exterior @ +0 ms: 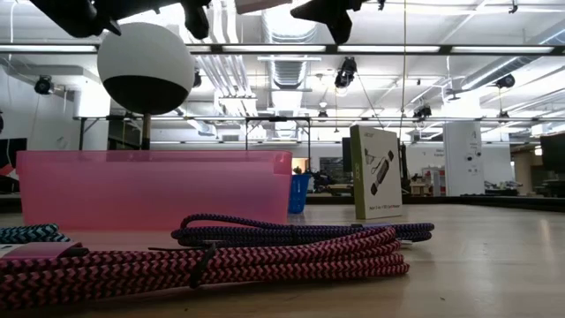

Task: Pick and place items into bin
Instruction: Put the bottom card reader box into the black bin

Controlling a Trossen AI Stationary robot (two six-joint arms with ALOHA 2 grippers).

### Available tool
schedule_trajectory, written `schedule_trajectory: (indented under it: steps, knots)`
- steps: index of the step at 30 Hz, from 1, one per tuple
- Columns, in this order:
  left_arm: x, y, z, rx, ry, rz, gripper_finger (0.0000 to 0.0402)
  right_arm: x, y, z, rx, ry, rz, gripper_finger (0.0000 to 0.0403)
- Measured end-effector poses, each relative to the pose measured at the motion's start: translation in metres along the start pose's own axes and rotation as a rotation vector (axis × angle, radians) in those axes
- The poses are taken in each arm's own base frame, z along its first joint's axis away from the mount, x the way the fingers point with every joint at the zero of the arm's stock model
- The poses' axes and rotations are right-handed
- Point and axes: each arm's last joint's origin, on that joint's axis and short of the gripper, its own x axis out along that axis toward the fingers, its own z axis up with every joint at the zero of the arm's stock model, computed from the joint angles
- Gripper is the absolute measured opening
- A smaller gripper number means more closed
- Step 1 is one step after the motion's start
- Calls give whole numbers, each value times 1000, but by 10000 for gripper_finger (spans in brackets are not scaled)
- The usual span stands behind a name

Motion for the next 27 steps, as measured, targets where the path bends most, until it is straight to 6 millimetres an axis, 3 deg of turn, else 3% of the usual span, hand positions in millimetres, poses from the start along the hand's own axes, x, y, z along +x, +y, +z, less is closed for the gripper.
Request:
schedule_trajectory:
  steps: [15,27]
  knots:
    - [-28,-3,12,44,194,134,27,-8,-2,0,13,64,-26,128]
    - [-42,5,-1,75,384,342,27,-16,-6,-3,16,94,-171,126]
